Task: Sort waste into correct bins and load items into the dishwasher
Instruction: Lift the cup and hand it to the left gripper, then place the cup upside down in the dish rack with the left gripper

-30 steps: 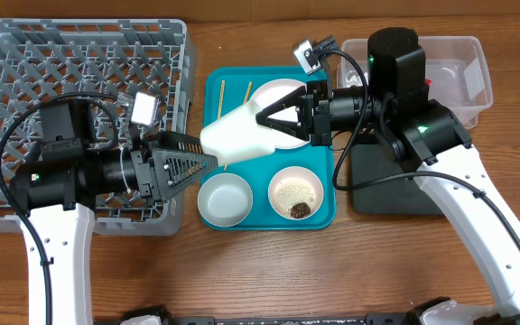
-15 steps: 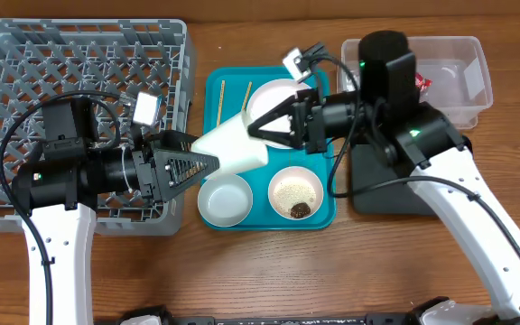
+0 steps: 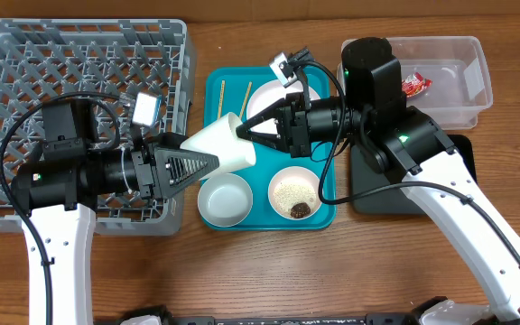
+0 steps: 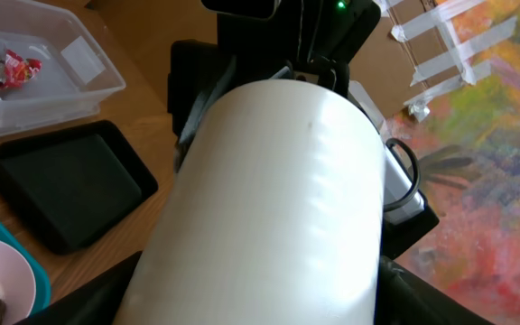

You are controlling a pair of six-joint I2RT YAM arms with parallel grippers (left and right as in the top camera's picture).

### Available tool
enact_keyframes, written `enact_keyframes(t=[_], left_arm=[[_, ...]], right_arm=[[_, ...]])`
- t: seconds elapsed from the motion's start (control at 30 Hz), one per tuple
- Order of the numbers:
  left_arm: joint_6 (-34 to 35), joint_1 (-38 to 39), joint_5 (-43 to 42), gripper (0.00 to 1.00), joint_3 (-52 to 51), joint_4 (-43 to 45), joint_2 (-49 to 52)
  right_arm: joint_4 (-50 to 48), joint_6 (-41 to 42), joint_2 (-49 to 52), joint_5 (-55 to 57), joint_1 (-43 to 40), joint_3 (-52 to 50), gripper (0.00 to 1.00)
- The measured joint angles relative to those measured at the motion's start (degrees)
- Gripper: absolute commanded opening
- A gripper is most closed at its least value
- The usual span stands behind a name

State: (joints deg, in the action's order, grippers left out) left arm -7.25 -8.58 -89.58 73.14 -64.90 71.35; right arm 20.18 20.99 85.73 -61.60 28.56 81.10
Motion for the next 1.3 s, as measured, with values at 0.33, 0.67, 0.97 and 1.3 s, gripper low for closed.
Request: enact_keyframes(t=[0.33, 0.67, 0.97, 1.3], left_arm=[[0.02, 0.0, 0.0, 0.68, 0.0, 0.2, 0.0], [0.0, 0.0, 0.37, 0.64, 0.0, 1.16, 0.0], [1.31, -1.27, 10.49, 0.68, 0.0, 1.2, 0.0], [11.76, -17.7, 40.5, 0.7, 1.73, -7.91, -0.39]], right_arm=[[0.04, 0.02, 0.04, 0.59, 0.0, 0.0, 0.04], [0.96, 0.42, 0.04, 1.07, -0.07, 0.02, 0.63], [9.07, -0.37, 0.02, 2.78, -6.23, 0.07, 0.73], [32.41, -3.3, -0.48, 23.45, -4.28, 0.22, 0.74]])
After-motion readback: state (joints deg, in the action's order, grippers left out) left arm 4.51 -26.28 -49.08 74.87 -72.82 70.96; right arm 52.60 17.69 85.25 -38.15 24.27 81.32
